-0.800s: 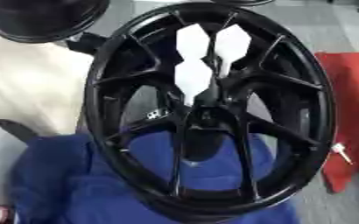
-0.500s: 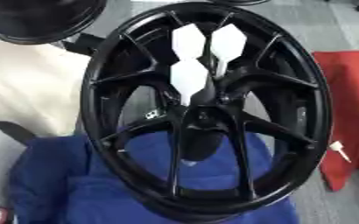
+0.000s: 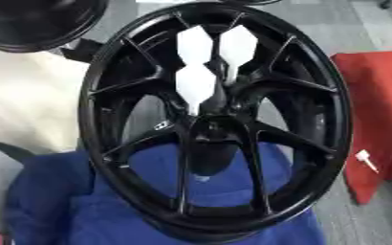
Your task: Pull the pin out of the wheel hub.
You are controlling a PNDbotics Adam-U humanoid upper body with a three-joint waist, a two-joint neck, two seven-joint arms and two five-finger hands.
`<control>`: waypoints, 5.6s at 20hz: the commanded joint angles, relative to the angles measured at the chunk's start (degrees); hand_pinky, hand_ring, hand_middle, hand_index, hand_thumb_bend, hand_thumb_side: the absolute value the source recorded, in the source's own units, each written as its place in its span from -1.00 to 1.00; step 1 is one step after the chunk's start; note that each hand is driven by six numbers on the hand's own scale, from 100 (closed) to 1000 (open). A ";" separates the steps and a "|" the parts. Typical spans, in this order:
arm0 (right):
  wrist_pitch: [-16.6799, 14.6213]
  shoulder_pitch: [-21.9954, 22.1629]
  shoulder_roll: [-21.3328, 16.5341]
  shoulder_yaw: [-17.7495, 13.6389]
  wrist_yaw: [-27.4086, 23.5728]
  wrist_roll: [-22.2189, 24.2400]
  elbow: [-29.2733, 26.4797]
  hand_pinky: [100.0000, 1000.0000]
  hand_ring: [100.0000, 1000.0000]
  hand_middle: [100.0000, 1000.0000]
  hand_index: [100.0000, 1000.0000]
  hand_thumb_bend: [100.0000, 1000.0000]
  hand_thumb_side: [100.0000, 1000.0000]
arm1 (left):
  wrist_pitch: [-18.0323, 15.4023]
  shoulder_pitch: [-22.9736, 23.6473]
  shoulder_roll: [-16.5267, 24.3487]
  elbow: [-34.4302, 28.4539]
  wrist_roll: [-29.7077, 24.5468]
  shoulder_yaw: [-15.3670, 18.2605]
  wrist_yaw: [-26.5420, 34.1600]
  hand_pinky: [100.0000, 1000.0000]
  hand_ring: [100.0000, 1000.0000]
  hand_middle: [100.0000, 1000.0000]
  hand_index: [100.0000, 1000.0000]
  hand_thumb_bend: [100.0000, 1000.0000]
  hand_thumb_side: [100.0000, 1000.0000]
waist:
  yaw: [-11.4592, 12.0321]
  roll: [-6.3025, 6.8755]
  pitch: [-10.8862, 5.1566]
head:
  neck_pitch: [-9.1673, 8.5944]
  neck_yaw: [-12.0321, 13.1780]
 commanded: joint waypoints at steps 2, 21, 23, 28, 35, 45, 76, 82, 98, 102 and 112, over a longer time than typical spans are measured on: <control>-0.05 -0.33 -1.83 -0.95 -0.39 -0.34 -0.65 0.41 0.12 0.26 0.47 -1.00 0.35 | 1.00 -3.82 8.20 1.60 -3.83 -4.98 -3.86 0.49 0.43 0.37 0.50 0.04 0.11 | -0.25 -0.12 -1.59 | -0.34 -0.29; 0.06 -1.63 -1.36 -0.75 -0.28 -0.45 -1.15 0.41 0.12 0.24 0.46 -1.00 0.36 | -14.44 -20.21 23.98 17.55 -21.30 -22.15 -18.10 0.66 0.54 0.46 0.59 -0.04 -0.05 | -4.53 1.17 -0.16 | -2.37 2.30; 0.05 -1.80 -1.25 -0.57 -0.26 -0.34 -1.07 0.41 0.12 0.24 0.46 -1.00 0.37 | -15.84 -21.37 23.58 18.16 -23.14 -23.51 -19.94 0.67 0.56 0.47 0.61 -0.05 -0.12 | -4.60 1.35 -0.11 | -2.46 2.42; 0.05 -1.88 -0.97 -0.37 -0.13 -0.26 -0.79 0.41 0.12 0.24 0.46 -1.00 0.37 | -19.74 -24.08 21.82 19.73 -27.43 -25.16 -24.22 0.72 0.61 0.50 0.66 -0.06 -0.50 | -4.74 1.62 -0.15 | -2.49 2.53; 0.04 -1.73 -0.56 -0.08 -0.10 -0.15 -0.35 0.41 0.12 0.23 0.46 -1.00 0.37 | -24.69 -31.74 17.44 23.92 -33.82 -27.17 -25.70 0.72 0.60 0.49 0.61 -0.20 -0.70 | -4.60 1.48 -0.27 | -2.37 2.36; -0.03 -2.01 -0.11 0.25 -0.16 0.00 -0.08 0.41 0.11 0.23 0.45 -1.00 0.38 | -23.37 -44.42 8.23 31.23 -65.46 -27.65 -24.45 0.71 0.60 0.50 0.60 -0.32 -0.61 | -5.28 1.84 0.20 | -2.94 2.11; -0.70 -5.06 2.51 2.07 -1.20 0.25 0.72 0.40 0.09 0.20 0.44 -1.00 0.42 | -23.52 -53.71 0.95 31.05 -78.90 -24.98 -23.45 0.72 0.62 0.48 0.60 -0.26 -1.00 | -11.21 5.65 3.44 | -6.88 5.32; -0.85 -5.58 3.29 2.48 -1.36 0.23 1.06 0.40 0.08 0.20 0.43 -1.00 0.43 | -24.71 -54.69 0.24 31.13 -79.26 -25.48 -20.83 0.71 0.61 0.49 0.58 -0.22 -1.00 | -12.15 6.20 3.72 | -7.37 6.10; -1.15 -6.78 4.82 3.07 -1.94 -0.31 1.42 0.40 0.06 0.18 0.42 -1.00 0.44 | -23.97 -54.81 0.71 28.50 -81.83 -29.69 -15.87 0.76 0.68 0.55 0.60 -0.01 -1.00 | -14.02 6.90 3.84 | -7.52 6.94; -1.31 -6.71 5.17 3.28 -2.21 -0.46 1.61 0.40 0.06 0.17 0.42 -1.00 0.45 | -23.76 -55.04 0.58 27.94 -81.84 -29.75 -15.04 0.77 0.74 0.59 0.62 0.00 -1.00 | -14.08 6.92 3.86 | -7.53 7.24; -1.46 -6.71 5.57 3.08 -2.58 -1.90 1.74 0.40 0.05 0.16 0.42 -1.00 0.46 | -22.80 -54.71 -0.16 28.71 -81.84 -31.51 -13.79 0.72 0.68 0.49 0.58 -0.16 -1.00 | -14.51 7.00 3.99 | -7.67 7.71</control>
